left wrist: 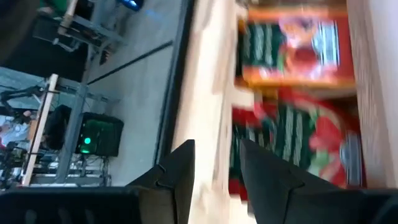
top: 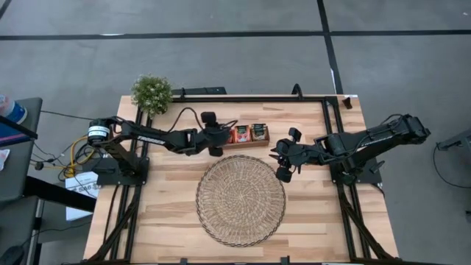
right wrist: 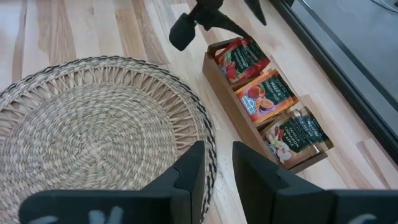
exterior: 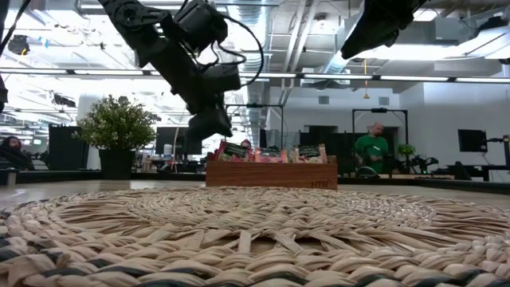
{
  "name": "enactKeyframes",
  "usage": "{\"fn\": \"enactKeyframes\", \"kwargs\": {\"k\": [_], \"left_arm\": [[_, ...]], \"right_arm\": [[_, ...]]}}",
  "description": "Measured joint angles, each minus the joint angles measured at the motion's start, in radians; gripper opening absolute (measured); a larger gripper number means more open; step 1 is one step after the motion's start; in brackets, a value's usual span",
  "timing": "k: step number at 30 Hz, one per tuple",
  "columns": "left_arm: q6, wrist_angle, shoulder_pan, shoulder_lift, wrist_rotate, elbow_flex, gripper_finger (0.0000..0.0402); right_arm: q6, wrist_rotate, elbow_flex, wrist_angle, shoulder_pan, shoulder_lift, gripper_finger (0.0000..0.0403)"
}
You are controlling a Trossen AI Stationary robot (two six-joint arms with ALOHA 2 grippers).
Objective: Pick & Place Tea
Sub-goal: Return to Home Position
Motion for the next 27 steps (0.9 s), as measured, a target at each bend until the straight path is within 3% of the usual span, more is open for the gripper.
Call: {"fn": "enactKeyframes", "kwargs": {"k": [4, 27], "left_arm": [[0.030, -0.061, 0.001, 0.001, -0.012, 0.000, 0.0121], [0.080, -0.059, -0.001, 0.008, 0.019, 0.000, 0.0121]], "right_arm": [[-0.001, 0.000, 0.000, 0.000, 0.000, 0.000, 0.0075], [-0.003, 0.000, 0.000, 0.000, 0.000, 0.000, 0.0075]]}}
